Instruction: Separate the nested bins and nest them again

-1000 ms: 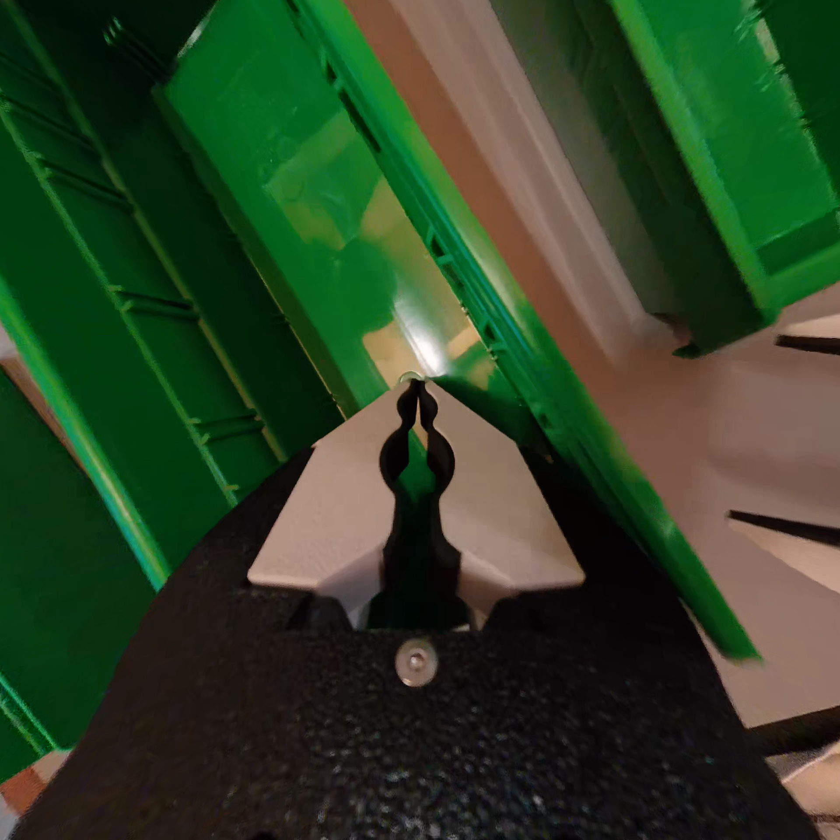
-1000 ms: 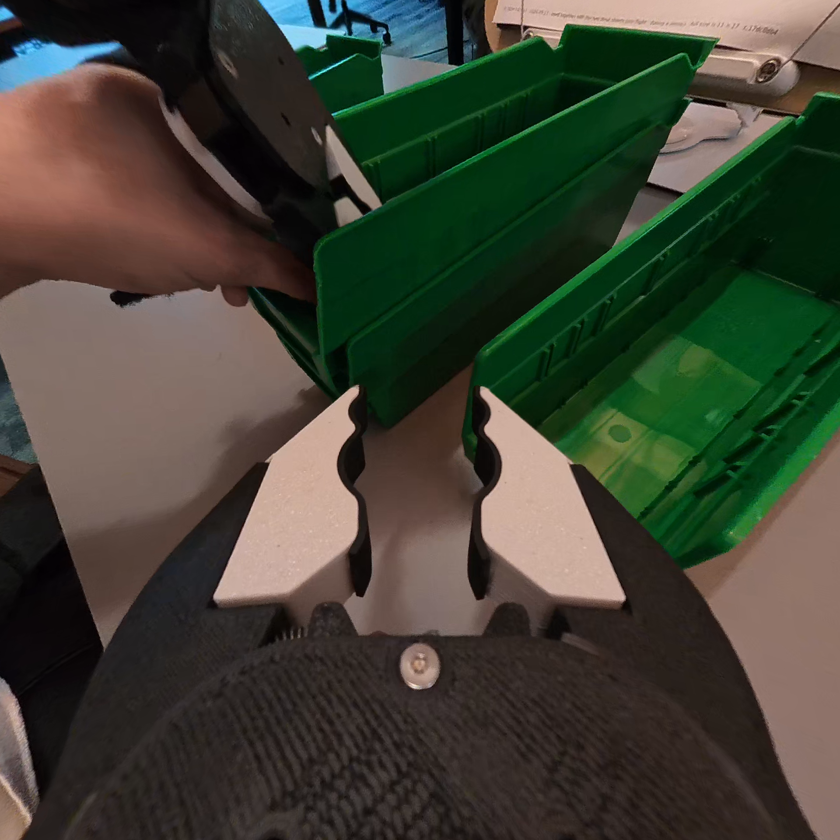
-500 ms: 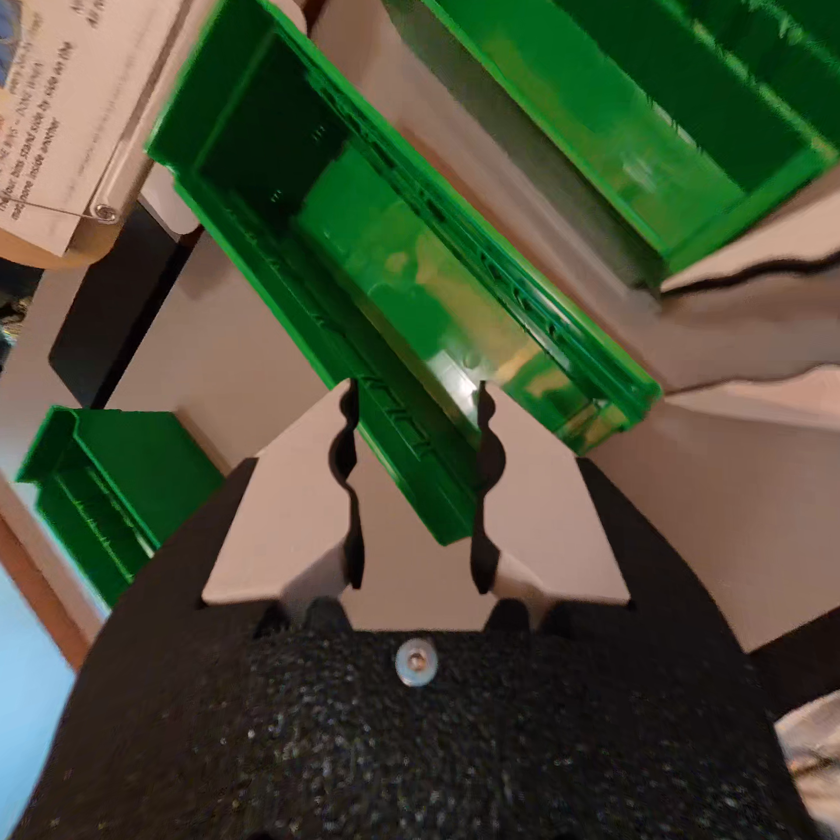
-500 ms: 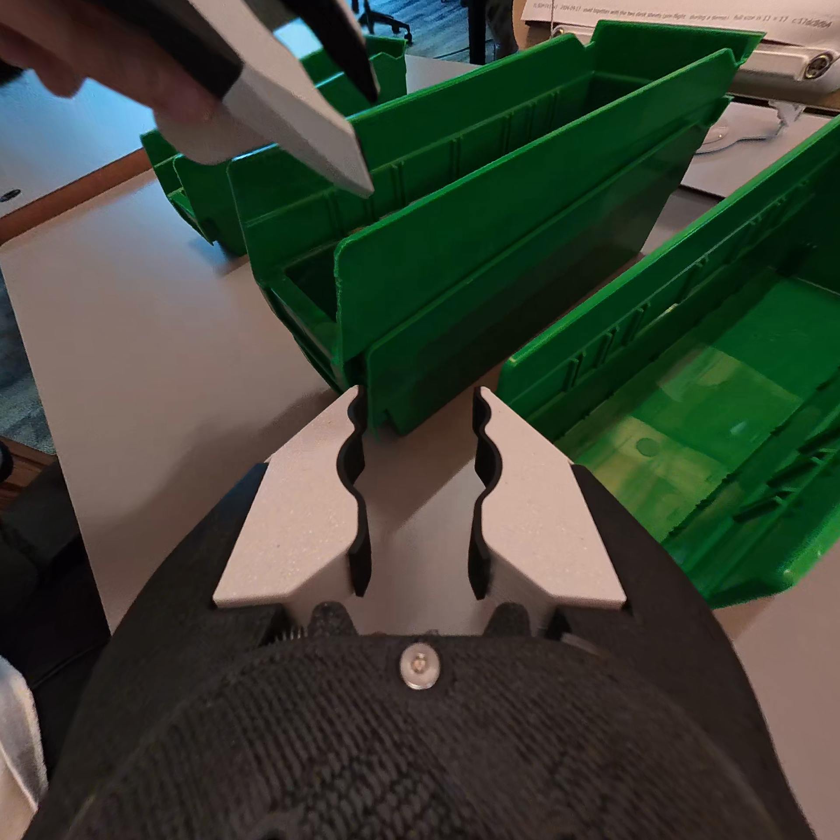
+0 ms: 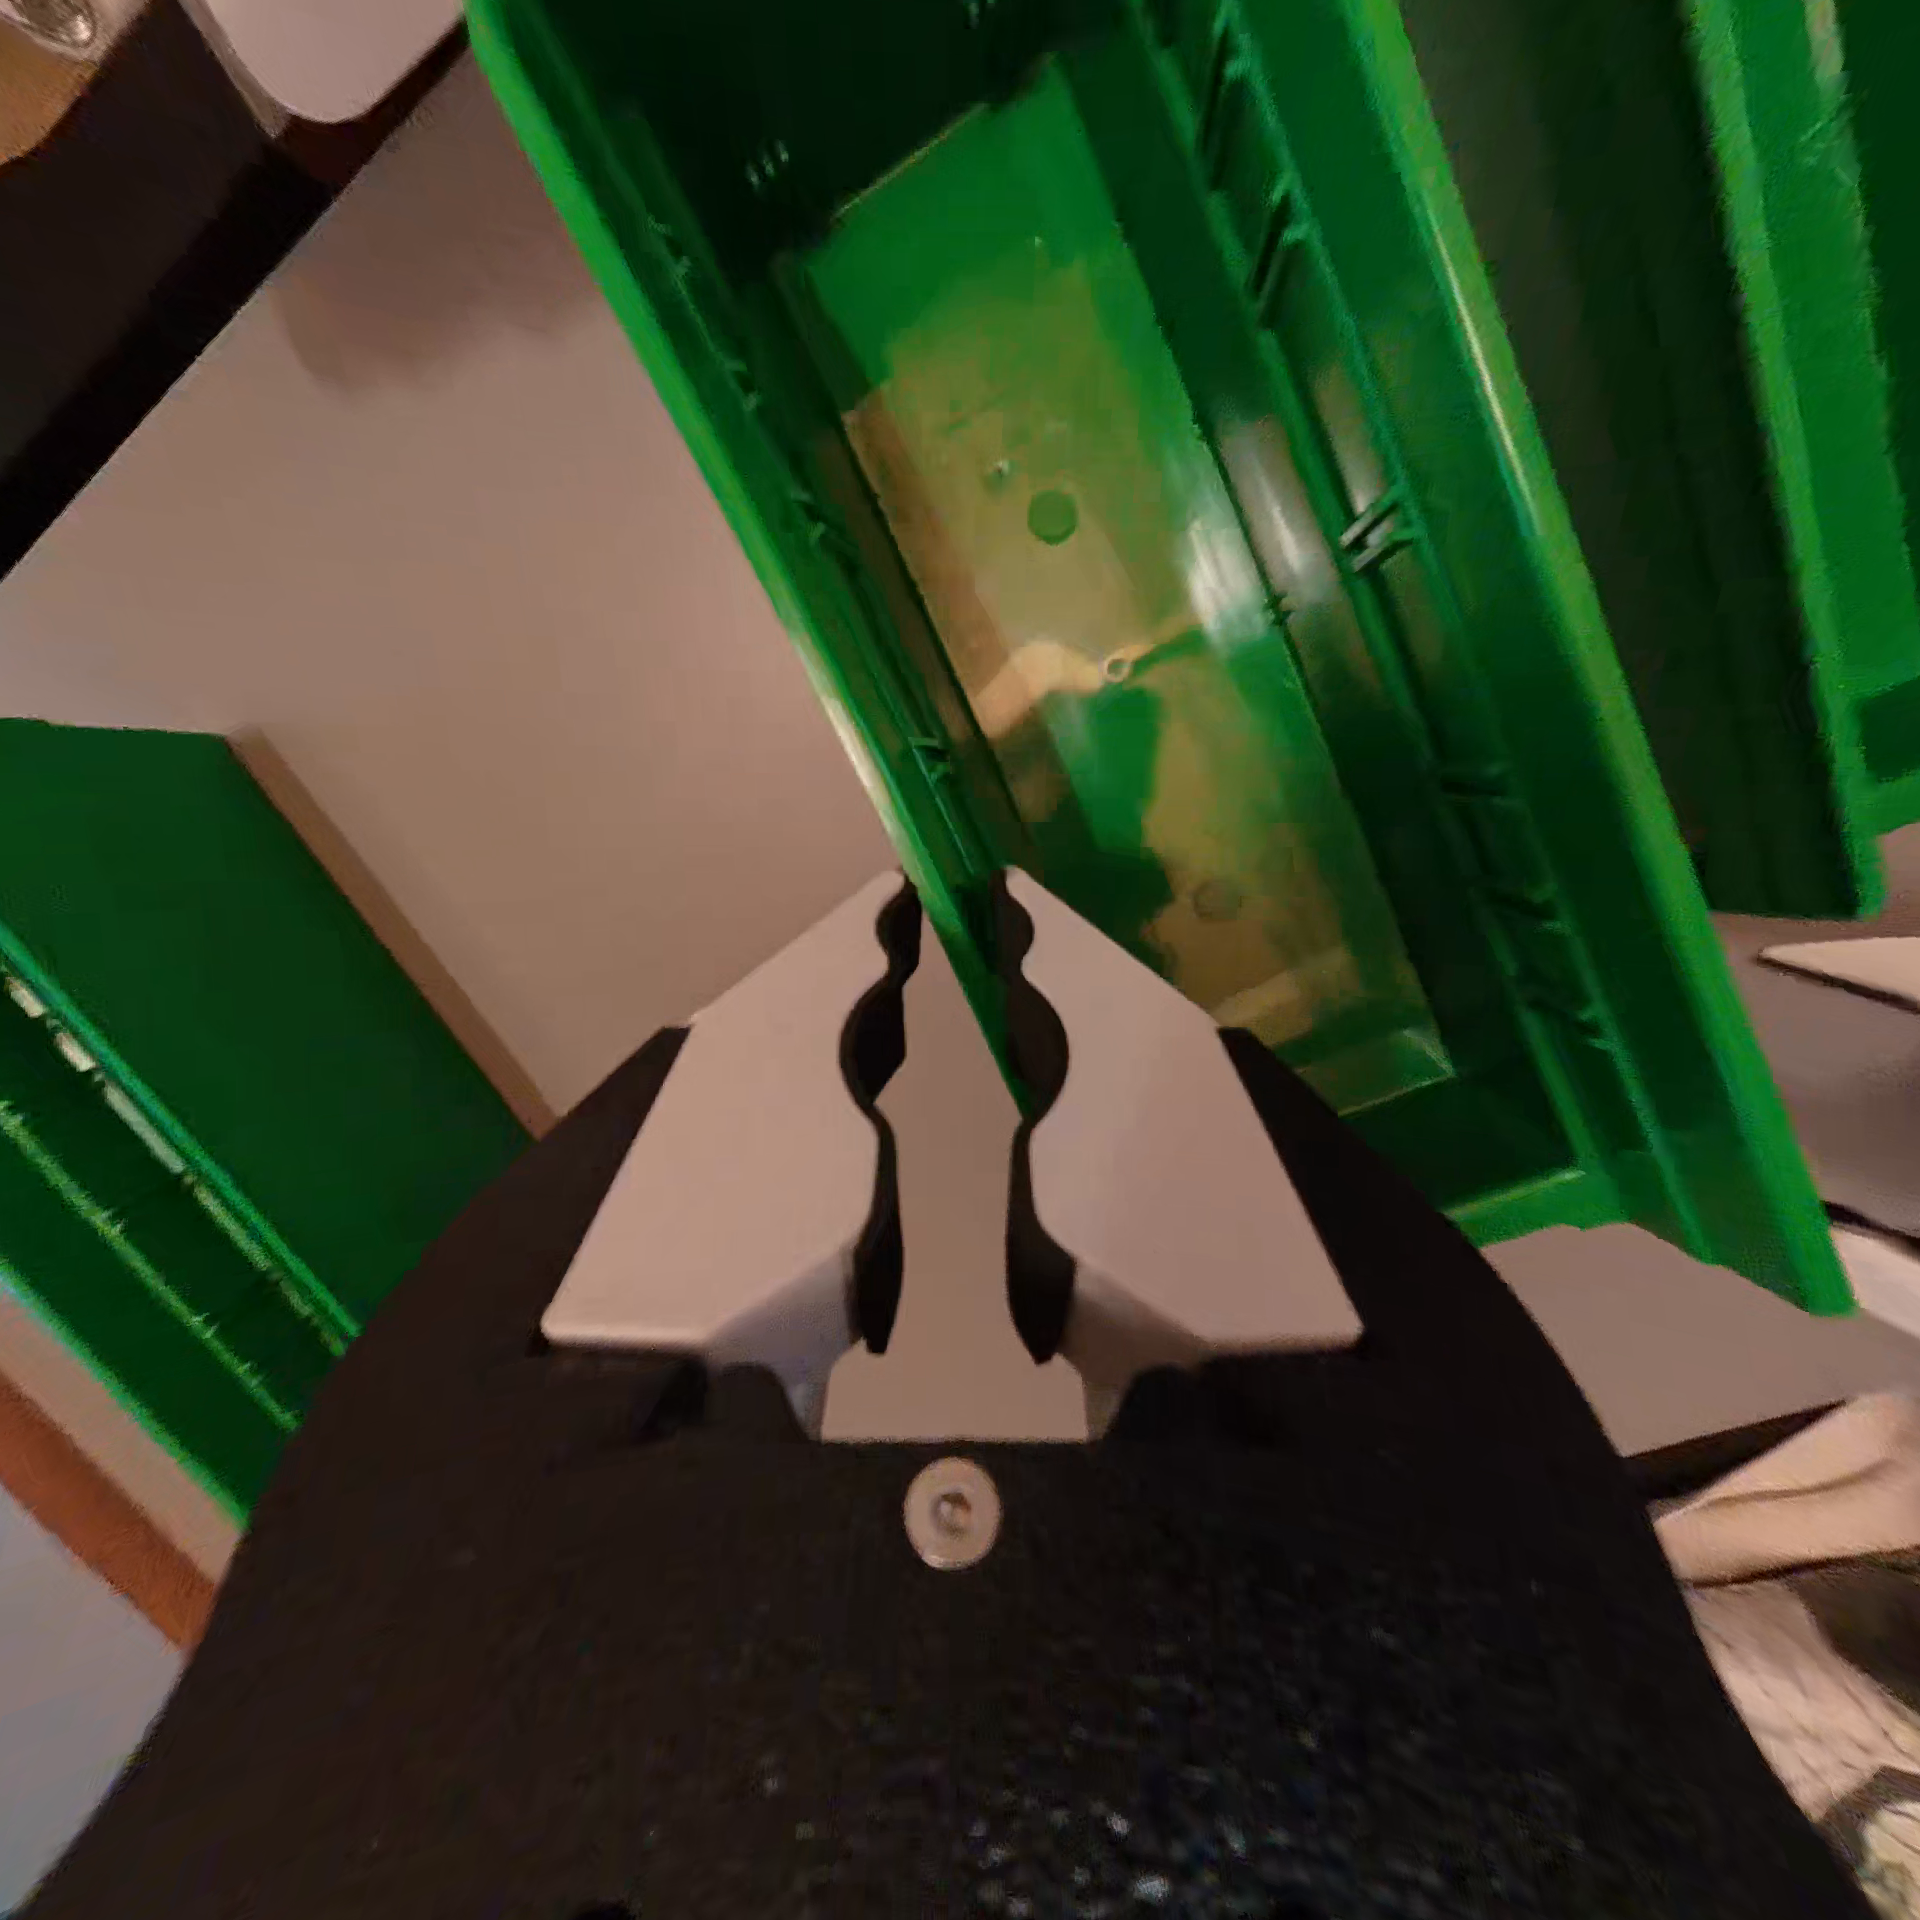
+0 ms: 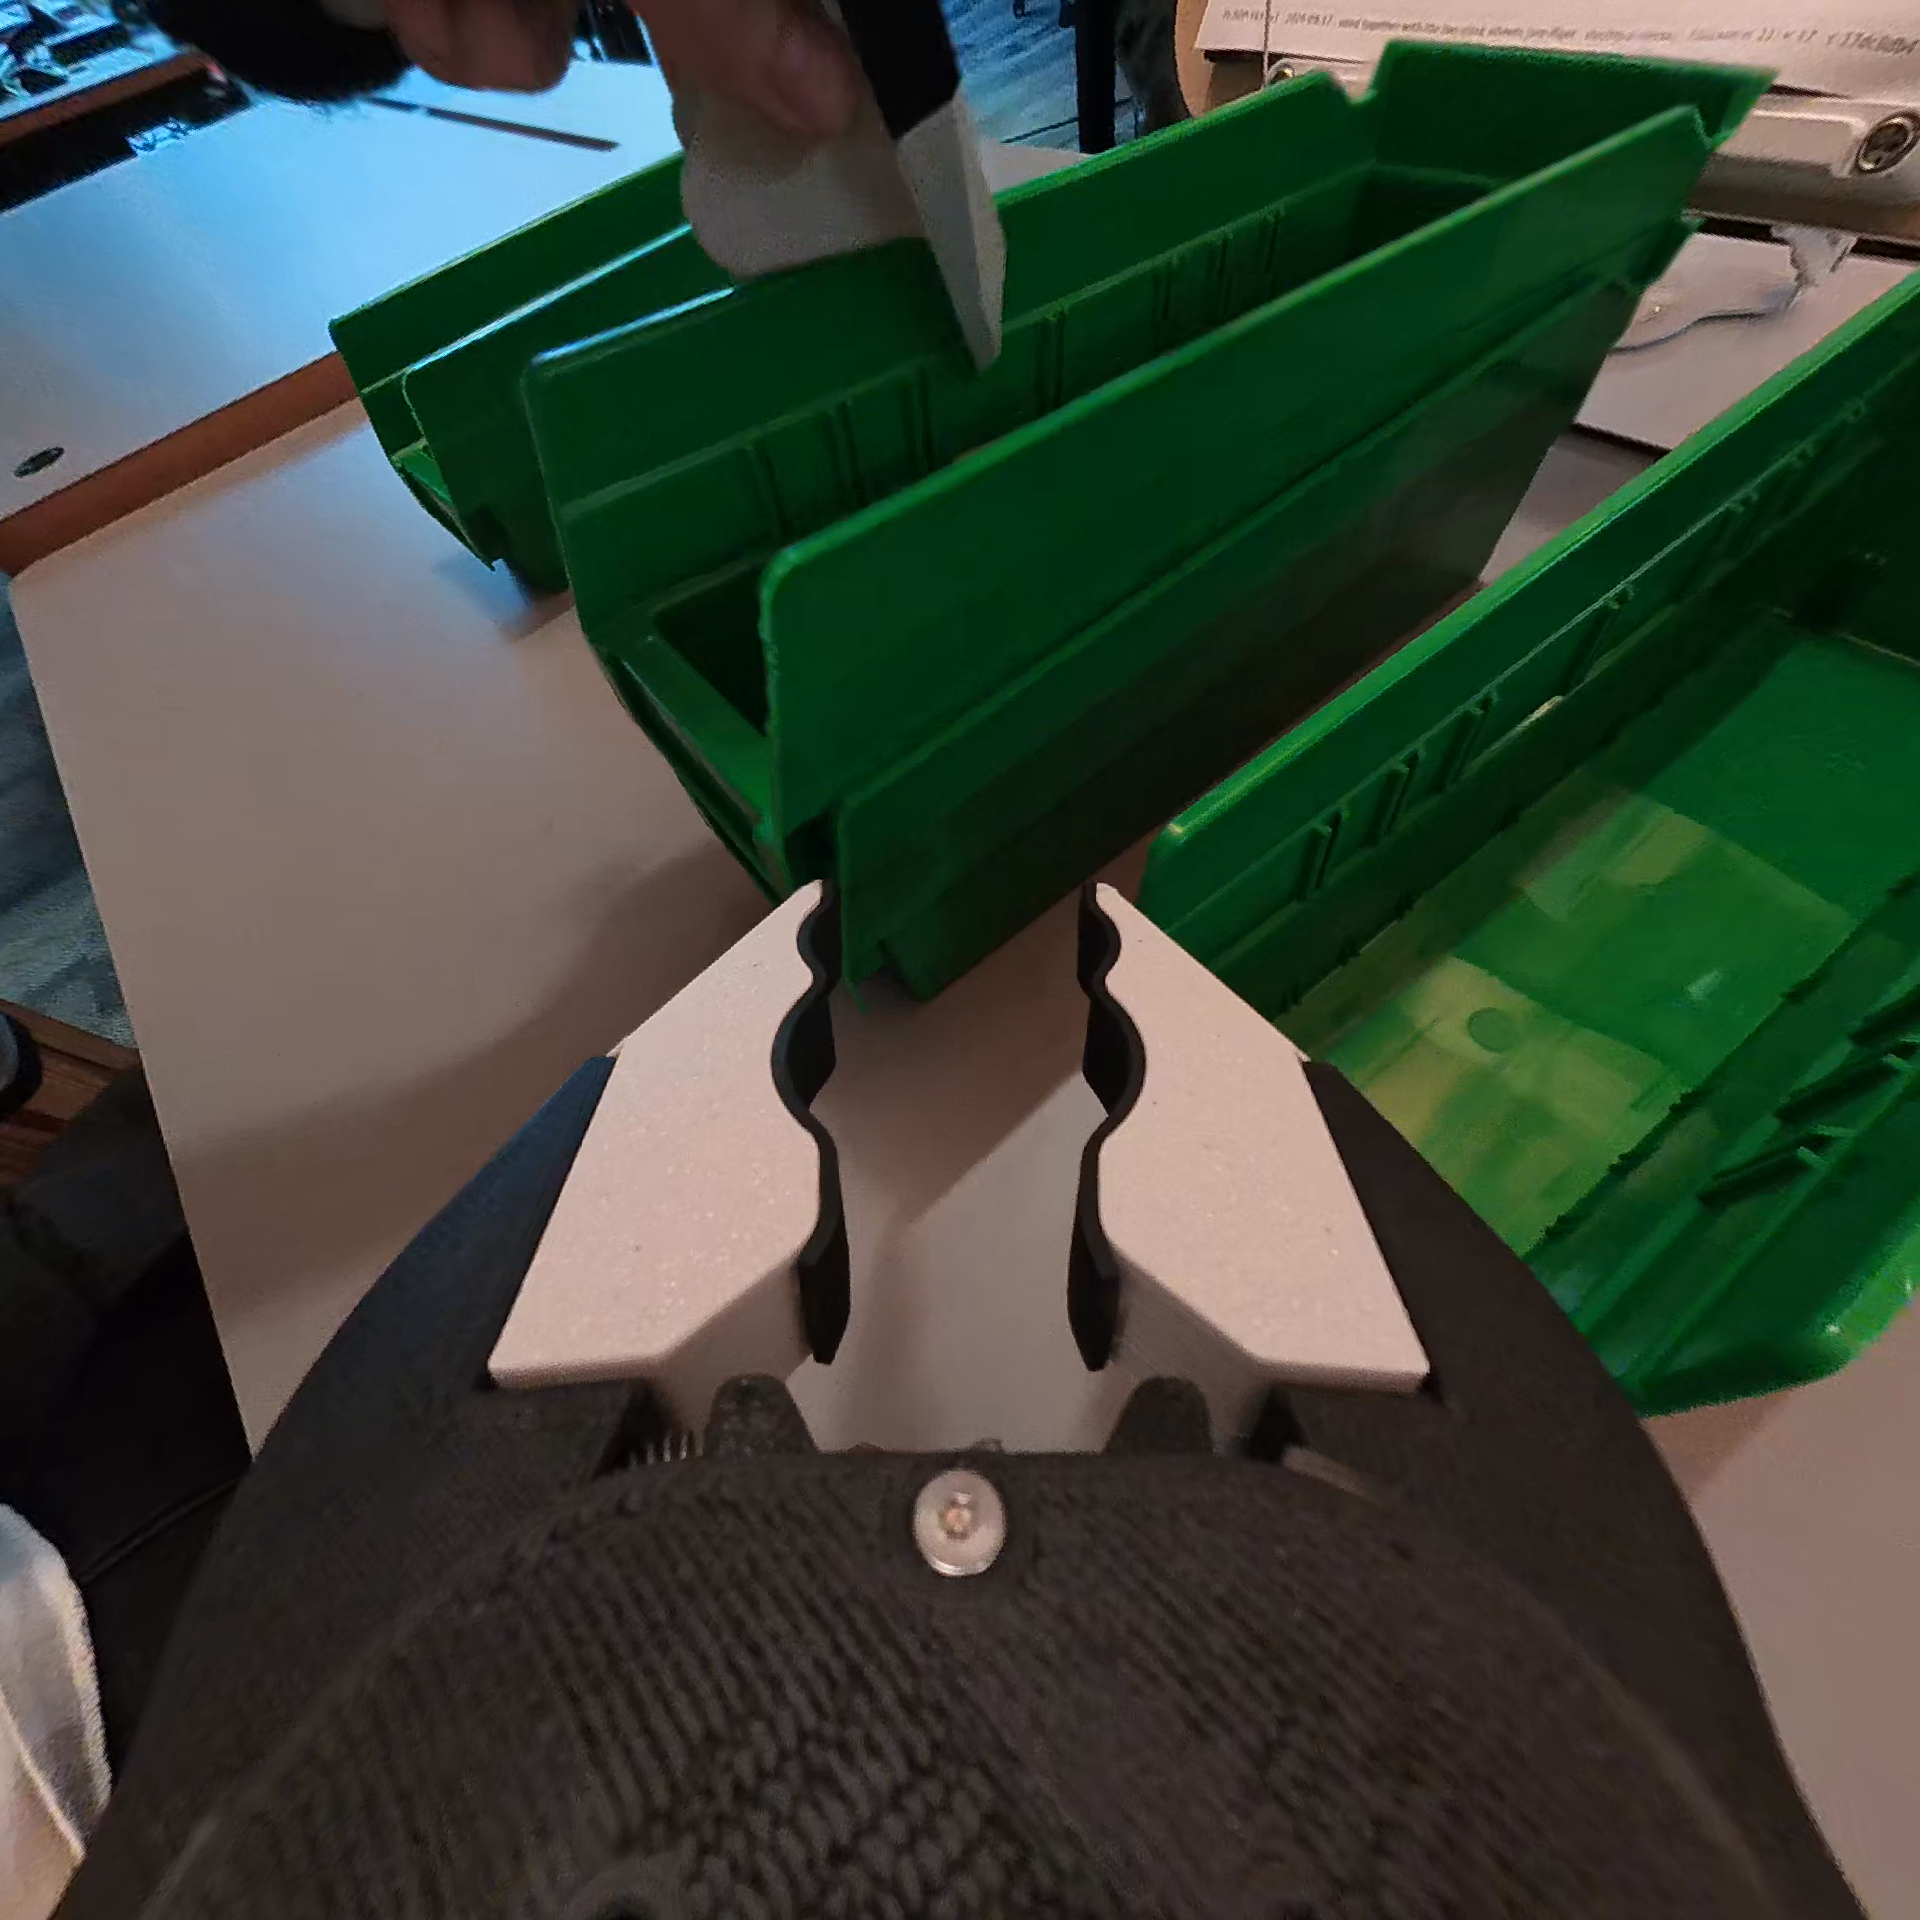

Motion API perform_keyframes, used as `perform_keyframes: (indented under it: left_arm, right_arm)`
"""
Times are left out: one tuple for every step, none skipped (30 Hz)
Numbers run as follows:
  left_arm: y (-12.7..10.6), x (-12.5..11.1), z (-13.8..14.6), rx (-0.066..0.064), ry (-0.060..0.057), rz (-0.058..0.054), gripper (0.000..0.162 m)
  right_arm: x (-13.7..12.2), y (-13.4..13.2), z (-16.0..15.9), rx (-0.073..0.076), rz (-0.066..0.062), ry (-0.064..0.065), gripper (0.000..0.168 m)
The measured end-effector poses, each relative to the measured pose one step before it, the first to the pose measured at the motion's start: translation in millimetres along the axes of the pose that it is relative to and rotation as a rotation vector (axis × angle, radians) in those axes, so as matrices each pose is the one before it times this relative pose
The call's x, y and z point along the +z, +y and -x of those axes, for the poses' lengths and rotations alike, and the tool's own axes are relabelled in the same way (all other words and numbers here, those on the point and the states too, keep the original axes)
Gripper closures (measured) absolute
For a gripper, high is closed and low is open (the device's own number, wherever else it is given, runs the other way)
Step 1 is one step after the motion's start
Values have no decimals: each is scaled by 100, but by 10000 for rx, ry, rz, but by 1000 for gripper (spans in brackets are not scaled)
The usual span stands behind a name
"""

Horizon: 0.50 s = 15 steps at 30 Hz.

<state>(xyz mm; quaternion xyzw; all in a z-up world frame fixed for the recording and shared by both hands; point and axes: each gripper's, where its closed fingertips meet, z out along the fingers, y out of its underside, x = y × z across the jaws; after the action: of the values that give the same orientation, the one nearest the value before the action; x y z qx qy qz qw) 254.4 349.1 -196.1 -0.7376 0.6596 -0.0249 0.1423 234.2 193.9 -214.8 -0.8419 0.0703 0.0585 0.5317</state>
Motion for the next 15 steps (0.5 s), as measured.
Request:
perform_keyframes:
  left_arm:
    - [-435,-223,-344,-159,249,-253,153]
    - [-357,-227,-391,-169,250,-271,154]
    - [-215,-199,-346,-155,215,-240,155]
    - [-142,-198,-299,-117,170,-254,155]
    - [-118,-256,-346,-96,168,-294,155]
    - [-101,-285,-319,-72,155,-304,155]
    - [-98,-235,-200,-33,110,-285,155]
    - [-71,-106,-50,-55,94,-239,155]
    - [-5,7,55,-118,117,-147,155]
    - [74,90,137,-143,140,-73,156]
    - [154,124,176,-169,163,-41,156]
    - [257,99,220,-179,156,-21,156]
    - [263,53,223,-155,131,-27,155]
    - [184,-34,186,-139,114,-64,155]
    - [132,-110,212,-74,29,-80,155]
  right_arm:
    - [3,-31,57,-25,-8,-7,123]
    - [-1,-58,29,-13,-29,-3,123]
    - [4,-57,5,-3,-31,-3,123]
    - [30,-4,-14,12,-6,-6,123]
    - [51,45,-19,23,13,-16,123]
    - [37,65,-12,24,13,-16,123]
    - [38,47,-11,19,7,-18,123]
    - [6,14,-25,34,-13,-13,124]
    - [-42,-31,-68,36,-26,24,124]
    - [-45,-23,-5,7,-7,-5,124]
    - [-56,-25,13,-16,-1,2,124]
    - [-82,-81,-24,-28,-26,33,124]
    - [-65,-117,-26,-31,-51,33,124]
    - [-59,-134,-34,-16,-60,32,124]
    - [-34,-108,-39,5,-52,29,124]
